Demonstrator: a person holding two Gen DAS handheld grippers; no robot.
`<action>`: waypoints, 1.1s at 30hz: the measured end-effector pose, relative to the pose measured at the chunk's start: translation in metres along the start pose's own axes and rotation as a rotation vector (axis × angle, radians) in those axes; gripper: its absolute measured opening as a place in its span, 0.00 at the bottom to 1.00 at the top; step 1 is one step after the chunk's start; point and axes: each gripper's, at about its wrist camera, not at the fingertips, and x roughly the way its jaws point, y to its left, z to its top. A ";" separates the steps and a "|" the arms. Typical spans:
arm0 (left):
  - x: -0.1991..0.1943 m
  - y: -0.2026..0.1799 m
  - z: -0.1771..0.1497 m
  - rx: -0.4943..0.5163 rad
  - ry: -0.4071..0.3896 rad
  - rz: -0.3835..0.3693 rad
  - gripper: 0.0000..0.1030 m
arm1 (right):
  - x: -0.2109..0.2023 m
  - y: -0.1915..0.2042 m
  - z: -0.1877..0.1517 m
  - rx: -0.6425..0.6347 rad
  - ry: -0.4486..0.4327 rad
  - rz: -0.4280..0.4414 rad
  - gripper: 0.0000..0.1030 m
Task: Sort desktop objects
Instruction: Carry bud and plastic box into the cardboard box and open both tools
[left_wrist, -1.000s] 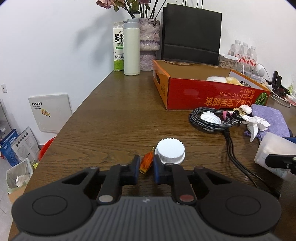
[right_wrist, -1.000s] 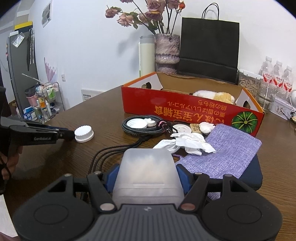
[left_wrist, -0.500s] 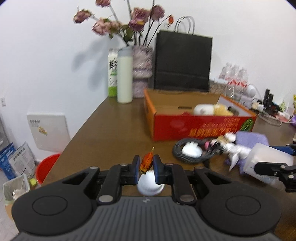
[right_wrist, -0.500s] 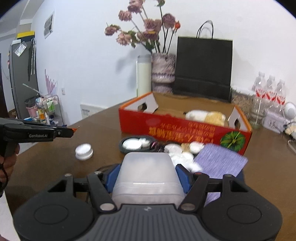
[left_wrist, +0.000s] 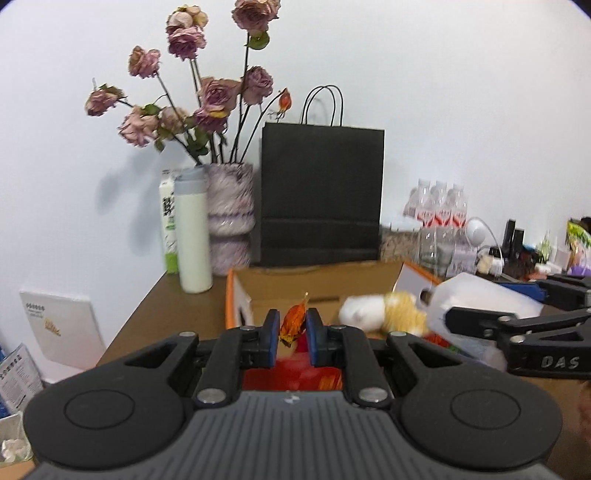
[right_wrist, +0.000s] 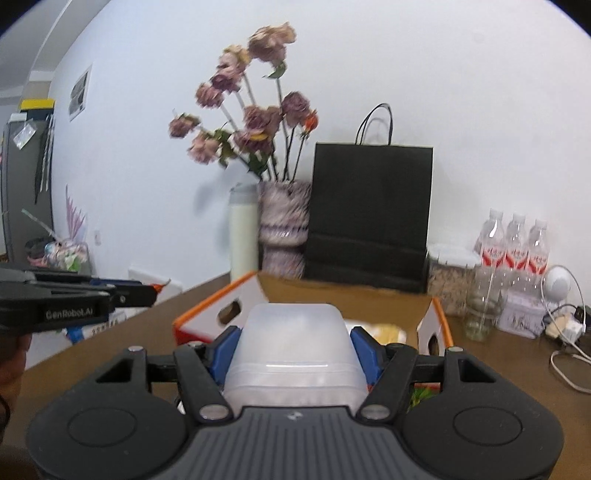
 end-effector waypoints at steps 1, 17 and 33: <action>0.006 -0.002 0.003 -0.006 -0.004 -0.002 0.15 | 0.007 -0.002 0.004 0.003 -0.002 -0.001 0.62; 0.125 0.004 0.011 -0.076 0.112 0.051 0.15 | 0.128 -0.024 0.013 0.058 0.092 0.007 0.62; 0.181 0.007 -0.008 -0.062 0.263 0.052 0.15 | 0.186 -0.037 -0.008 0.052 0.283 0.030 0.62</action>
